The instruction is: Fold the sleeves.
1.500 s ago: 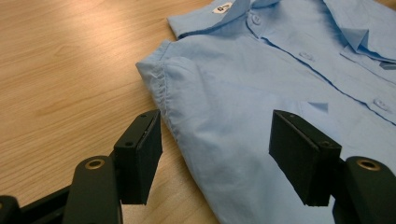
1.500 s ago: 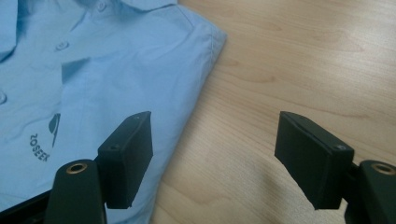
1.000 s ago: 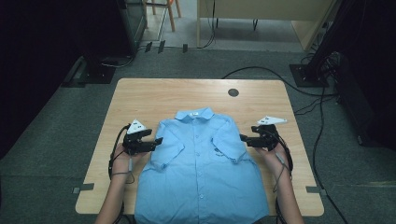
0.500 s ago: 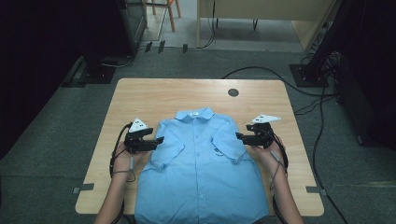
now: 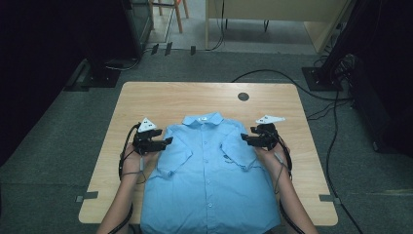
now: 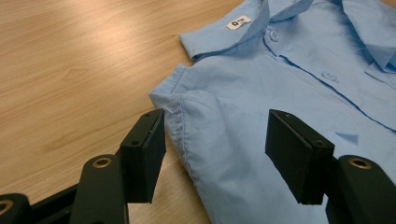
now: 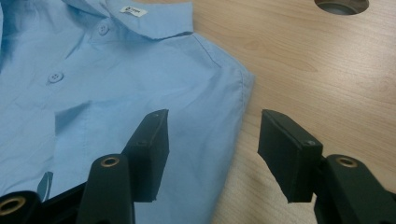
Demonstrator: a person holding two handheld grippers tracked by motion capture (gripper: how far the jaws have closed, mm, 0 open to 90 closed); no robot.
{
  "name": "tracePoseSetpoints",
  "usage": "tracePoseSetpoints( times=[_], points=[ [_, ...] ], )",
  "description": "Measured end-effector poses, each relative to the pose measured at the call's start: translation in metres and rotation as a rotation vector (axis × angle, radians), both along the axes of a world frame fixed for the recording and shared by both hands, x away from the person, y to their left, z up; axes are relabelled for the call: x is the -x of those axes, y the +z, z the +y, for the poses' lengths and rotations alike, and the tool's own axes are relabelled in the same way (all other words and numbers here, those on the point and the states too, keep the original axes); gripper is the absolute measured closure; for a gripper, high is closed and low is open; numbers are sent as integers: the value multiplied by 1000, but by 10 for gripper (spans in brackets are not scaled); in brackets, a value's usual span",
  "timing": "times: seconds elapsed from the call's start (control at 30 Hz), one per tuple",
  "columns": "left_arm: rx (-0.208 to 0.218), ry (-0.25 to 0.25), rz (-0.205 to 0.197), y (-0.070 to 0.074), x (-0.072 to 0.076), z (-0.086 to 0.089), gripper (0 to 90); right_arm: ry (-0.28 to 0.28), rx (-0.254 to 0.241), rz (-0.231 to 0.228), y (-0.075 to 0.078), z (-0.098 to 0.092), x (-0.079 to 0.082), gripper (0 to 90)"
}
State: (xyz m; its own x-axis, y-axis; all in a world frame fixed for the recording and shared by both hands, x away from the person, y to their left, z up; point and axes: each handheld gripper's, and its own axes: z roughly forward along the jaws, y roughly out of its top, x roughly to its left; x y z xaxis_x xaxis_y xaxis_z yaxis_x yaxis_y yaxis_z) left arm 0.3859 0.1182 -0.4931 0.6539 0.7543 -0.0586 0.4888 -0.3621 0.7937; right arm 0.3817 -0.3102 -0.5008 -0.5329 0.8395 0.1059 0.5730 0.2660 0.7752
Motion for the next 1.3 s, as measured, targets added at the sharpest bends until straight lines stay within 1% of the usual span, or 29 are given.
tracePoseSetpoints(
  times=[0.13,0.27,0.3,0.33,0.37,0.4,0.43,0.5,0.53,0.6,0.67,0.73,0.77,0.8,0.83,0.87,0.9,0.93,0.97,1.0,1.03,1.07,1.1,1.13,1.17,1.2,1.23,1.27,1.3],
  points=[
    [-18,-4,-6,0,-3,-4,375,2,1,-1,0,1,-2,420],
    [-18,-2,-5,-1,-5,-5,376,-1,2,1,1,3,-5,416],
    [-36,0,-8,-1,-7,-7,376,0,4,5,2,4,-7,414],
    [-36,0,-8,-1,-7,-7,376,0,4,5,2,4,-7,414],
    [-36,0,-8,-1,-7,-7,376,1,19,9,3,7,-12,414],
    [-38,12,-9,-1,-10,-9,376,1,19,9,3,7,-12,410],
    [-38,12,-9,-1,-10,-9,376,1,19,9,3,7,-12,410],
    [-38,12,-9,-1,-10,-9,376,2,28,17,4,10,-17,409],
    [-76,14,-5,-2,-13,-12,376,2,28,17,4,10,-17,409],
    [-76,14,-5,-2,-13,-12,376,0,37,10,5,14,-21,409],
    [-82,13,0,-3,-14,-13,376,-5,36,10,6,14,-21,414],
    [-76,15,1,-4,-15,-15,383,-7,36,7,6,14,-22,418],
    [-70,23,13,-6,-18,-15,383,-12,35,13,7,16,-25,434],
    [-70,23,13,-6,-18,-15,384,-12,35,13,7,16,-25,434],
    [-70,23,13,-6,-18,-15,384,-12,51,19,5,20,-29,434],
    [-72,29,23,-8,-21,-15,384,-12,51,19,5,20,-29,453],
    [-72,29,23,-8,-21,-15,402,-12,51,19,5,20,-29,453],
    [-72,29,23,-8,-21,-15,402,-14,54,33,2,24,-34,453],
    [-72,29,23,-8,-21,-15,402,-14,54,33,2,24,-34,477],
    [-70,40,31,-9,-24,-15,402,-14,54,33,2,24,-34,477],
    [-70,40,31,-9,-24,-15,424,-14,54,33,2,24,-34,477],
    [-70,40,31,-9,-24,-15,424,-17,71,46,-1,28,-39,477],
    [-79,57,41,-12,-27,-15,425,-18,77,47,-2,29,-39,523],
    [-79,57,41,-12,-27,-15,485,-18,77,47,-2,29,-39,523],
    [-79,57,41,-12,-27,-15,485,-24,99,59,-6,33,-43,559],
    [-95,81,48,-15,-28,-14,485,-24,99,59,-6,33,-43,559],
    [-95,81,48,-15,-28,-14,559,-24,99,59,-6,33,-43,559],
    [-95,81,48,-15,-28,-14,559,-32,136,65,-10,35,-45,559],
    [-120,92,46,-17,-28,-13,584,-34,141,64,-10,36,-45,638]
  ],
)
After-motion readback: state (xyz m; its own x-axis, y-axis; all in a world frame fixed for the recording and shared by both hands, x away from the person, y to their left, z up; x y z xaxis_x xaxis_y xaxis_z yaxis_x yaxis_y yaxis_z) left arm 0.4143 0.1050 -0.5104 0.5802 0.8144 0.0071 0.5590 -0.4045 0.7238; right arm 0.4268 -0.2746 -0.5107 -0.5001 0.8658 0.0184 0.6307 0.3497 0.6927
